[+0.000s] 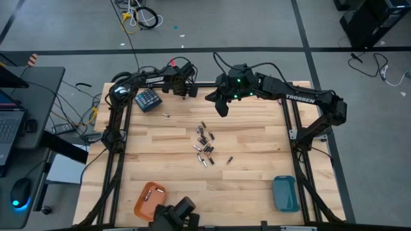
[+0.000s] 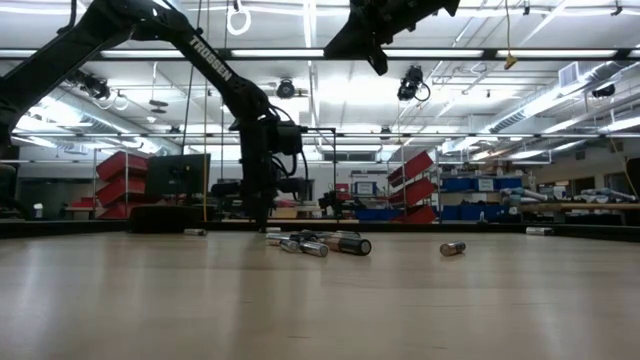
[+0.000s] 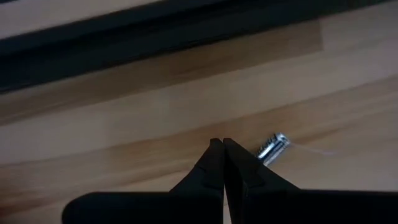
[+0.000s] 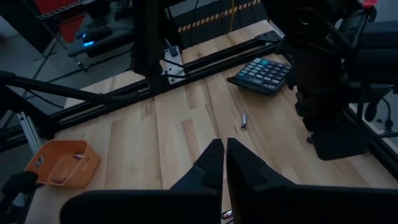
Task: Sort batteries
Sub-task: Put the silver battery into the orange bin
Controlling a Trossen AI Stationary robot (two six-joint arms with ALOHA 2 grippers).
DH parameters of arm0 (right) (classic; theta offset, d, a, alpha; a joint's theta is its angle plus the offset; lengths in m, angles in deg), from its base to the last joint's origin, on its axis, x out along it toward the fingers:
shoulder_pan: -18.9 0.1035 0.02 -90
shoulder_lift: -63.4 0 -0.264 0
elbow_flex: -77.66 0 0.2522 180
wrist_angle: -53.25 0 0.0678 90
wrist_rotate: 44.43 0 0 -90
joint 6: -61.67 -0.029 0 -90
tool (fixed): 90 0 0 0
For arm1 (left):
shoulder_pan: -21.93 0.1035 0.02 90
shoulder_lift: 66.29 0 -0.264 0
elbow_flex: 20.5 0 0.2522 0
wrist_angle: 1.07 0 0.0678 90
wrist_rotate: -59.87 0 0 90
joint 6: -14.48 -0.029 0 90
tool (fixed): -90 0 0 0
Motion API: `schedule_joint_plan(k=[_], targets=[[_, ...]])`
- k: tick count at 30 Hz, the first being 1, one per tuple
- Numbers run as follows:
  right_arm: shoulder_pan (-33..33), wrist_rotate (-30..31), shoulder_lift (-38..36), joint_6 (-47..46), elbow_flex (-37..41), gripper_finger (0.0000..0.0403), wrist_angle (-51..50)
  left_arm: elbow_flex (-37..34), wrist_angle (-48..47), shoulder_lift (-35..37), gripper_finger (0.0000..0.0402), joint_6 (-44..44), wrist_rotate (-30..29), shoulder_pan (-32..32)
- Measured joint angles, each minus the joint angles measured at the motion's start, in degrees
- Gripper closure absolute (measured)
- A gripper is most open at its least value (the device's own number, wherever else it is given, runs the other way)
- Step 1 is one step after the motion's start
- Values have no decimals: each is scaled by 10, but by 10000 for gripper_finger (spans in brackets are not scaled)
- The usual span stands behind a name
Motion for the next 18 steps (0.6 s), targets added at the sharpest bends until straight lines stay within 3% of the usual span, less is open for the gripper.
schedule_joint_plan(k=[11,18], targets=[[1,0,0,-2,0,398,0,0,-4,0,401,-19,54,-32],[1,0,0,-2,0,394,0,0,-6,0,401,-59,191,-59]])
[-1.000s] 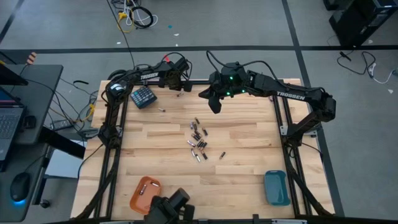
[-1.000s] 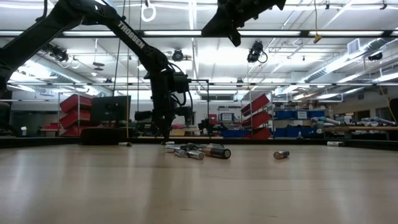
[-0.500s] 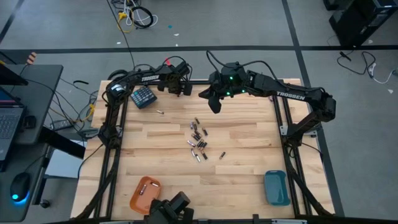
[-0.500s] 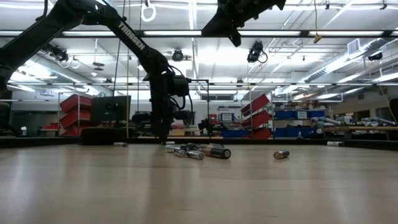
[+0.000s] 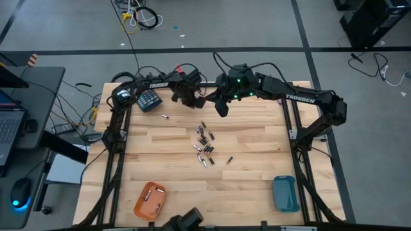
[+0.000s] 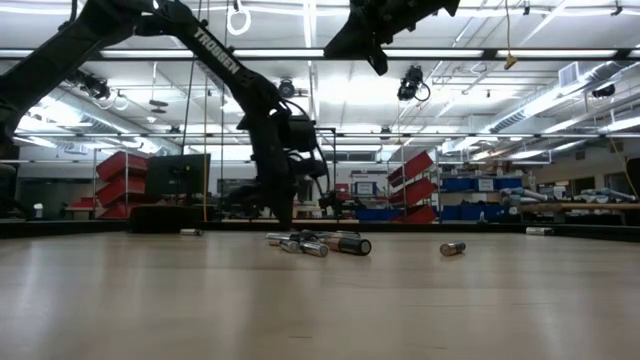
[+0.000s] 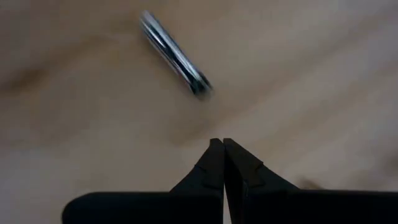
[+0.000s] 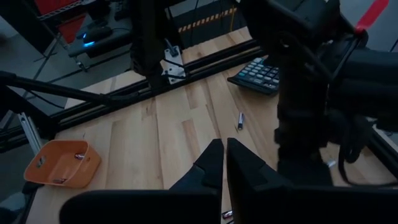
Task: Sort batteries
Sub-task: Put the silver battery into the orange bin
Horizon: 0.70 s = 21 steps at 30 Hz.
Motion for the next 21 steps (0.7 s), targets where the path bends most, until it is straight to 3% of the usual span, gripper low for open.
schedule_joint_plan(k=[4,9,15,18,21], targets=[[0,0,0,0,0,397,-1,5,-23,0,401,-1,30,-7],[0,0,0,-2,0,398,-8,22,-73,0,401,-25,28,-10],[-5,8,0,-8,0,394,-12,30,-57,0,401,-46,7,-6],[-16,56,0,-35,0,396,-41,30,-13,0,401,-46,-30,-5],[-32,147,0,-69,0,398,-108,30,49,0,401,-25,-60,-8]])
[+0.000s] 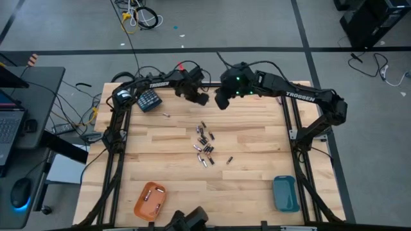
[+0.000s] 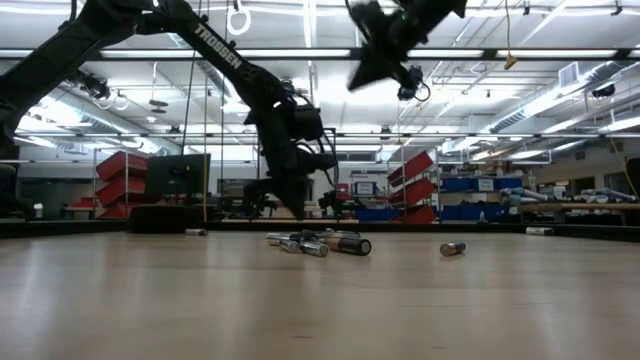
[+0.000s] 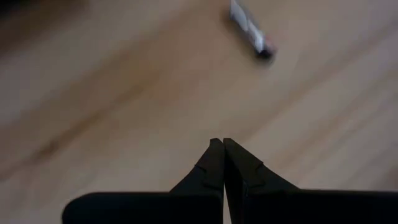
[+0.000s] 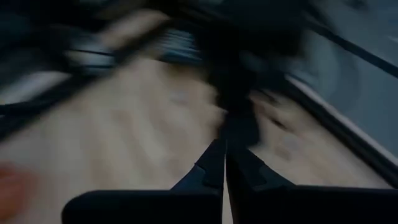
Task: Sort batteries
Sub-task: Put the silver battery into the orange bin
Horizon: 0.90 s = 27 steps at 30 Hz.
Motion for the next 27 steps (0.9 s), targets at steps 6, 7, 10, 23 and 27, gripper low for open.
schedule_joint_plan(k=[6,7,10,23,27], targets=[[-26,123,0,-46,0,396,-132,0,78,11,401,18,11,-10],[-30,123,1,-44,0,395,-136,0,89,19,401,17,3,-15],[-39,123,1,-41,0,394,-127,0,95,62,401,-8,-45,-32],[-44,123,1,87,0,394,31,-20,76,353,401,-111,-290,-60],[-47,144,2,96,0,397,53,-56,70,434,401,-112,-318,-59]])
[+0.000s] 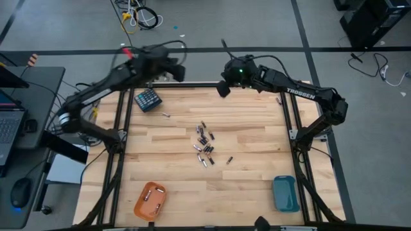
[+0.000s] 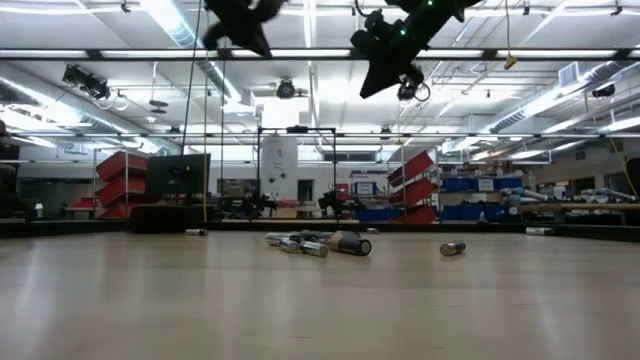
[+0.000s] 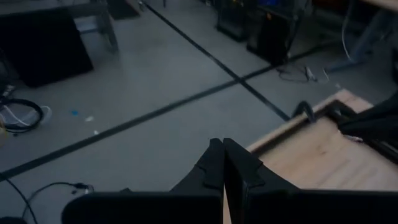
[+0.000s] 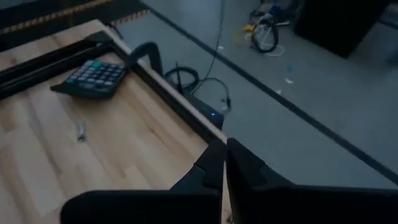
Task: Sort batteries
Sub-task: Put the silver battery into the orange bin
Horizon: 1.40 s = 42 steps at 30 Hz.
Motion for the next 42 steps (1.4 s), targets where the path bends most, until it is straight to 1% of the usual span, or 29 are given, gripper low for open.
schedule_joint_plan(k=[2,4,8,11,15,19,25,32,38,42], targets=[[-8,26,8,-31,-1,401,-16,-21,0,36,401,1,-1,0],[-19,36,21,-62,2,402,-58,-41,3,73,401,7,0,-1],[-43,32,71,-105,10,402,-101,-69,2,135,401,19,0,0],[-68,-4,124,-114,10,402,-95,-81,3,172,401,24,1,-1],[-111,-67,182,-142,-14,396,-100,-94,5,211,401,31,6,-3],[-139,-68,224,-149,-36,379,-154,-105,0,242,401,31,7,-3],[-163,-78,261,-157,-40,337,-178,-115,-7,265,401,31,8,-3],[-176,-83,293,-175,-40,283,-178,-115,-8,260,401,18,8,-3],[-192,-80,304,-185,-40,262,-193,-115,-13,260,401,18,8,-4],[-205,-56,303,-193,-41,255,-207,-115,-16,259,401,18,8,-3]])
